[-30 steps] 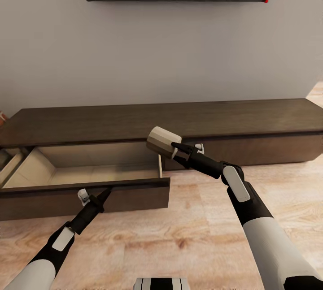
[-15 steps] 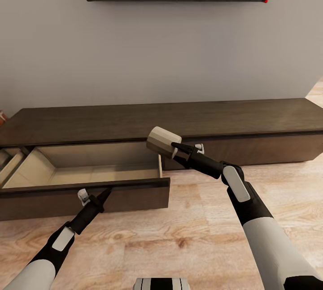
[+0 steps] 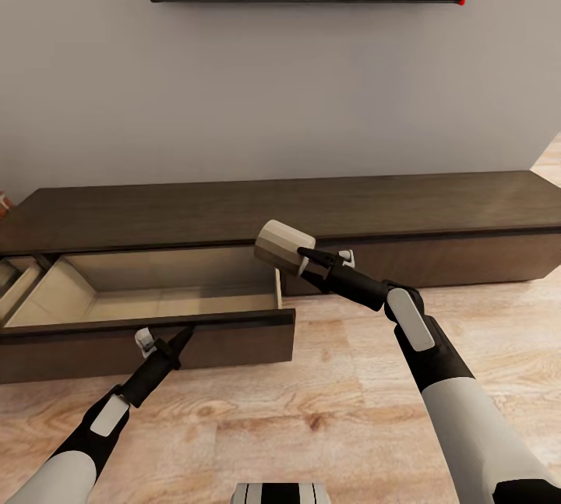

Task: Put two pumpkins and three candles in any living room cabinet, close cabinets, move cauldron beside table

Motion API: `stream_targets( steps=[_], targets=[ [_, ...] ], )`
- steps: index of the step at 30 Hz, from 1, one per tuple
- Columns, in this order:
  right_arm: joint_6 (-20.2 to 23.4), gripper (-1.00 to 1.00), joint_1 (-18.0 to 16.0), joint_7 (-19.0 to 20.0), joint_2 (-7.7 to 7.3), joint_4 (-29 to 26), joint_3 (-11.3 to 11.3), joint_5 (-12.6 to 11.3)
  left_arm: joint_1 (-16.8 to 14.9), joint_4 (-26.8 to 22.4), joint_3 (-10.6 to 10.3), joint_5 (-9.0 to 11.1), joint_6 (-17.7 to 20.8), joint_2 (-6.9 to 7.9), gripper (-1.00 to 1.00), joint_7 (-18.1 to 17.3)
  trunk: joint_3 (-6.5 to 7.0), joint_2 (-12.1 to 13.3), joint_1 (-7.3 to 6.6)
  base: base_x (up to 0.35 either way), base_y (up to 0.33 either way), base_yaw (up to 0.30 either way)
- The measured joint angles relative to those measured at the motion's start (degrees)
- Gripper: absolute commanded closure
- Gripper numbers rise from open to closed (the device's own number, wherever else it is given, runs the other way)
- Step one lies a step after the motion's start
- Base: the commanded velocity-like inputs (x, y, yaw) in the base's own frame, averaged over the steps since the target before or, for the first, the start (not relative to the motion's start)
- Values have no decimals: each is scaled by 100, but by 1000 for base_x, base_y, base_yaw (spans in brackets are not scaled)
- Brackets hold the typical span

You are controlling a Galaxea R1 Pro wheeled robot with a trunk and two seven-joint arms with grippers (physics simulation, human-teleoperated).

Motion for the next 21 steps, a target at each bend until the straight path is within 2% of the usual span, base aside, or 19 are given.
stream_targets(
  steps=[6, 14, 21],
  targets=[
    [0, 100, 0, 2, 0, 0, 0, 1, 0, -1, 0, 0, 0, 0, 100, 1, 0, 0, 0, -4, 0, 0],
    [-2, 100, 0, 0, 0, 0, 0, 5, -1, 1, 5, 5, 0, -12, 100, 5, 0, 0, 1, -131, 0, 0],
    [0, 100, 0, 1, 0, 0, 0, 0, -54, 0, 15, 16, 6, -18, 100, 112, 0, 0, 0, -23, 0, 0]
  ],
)
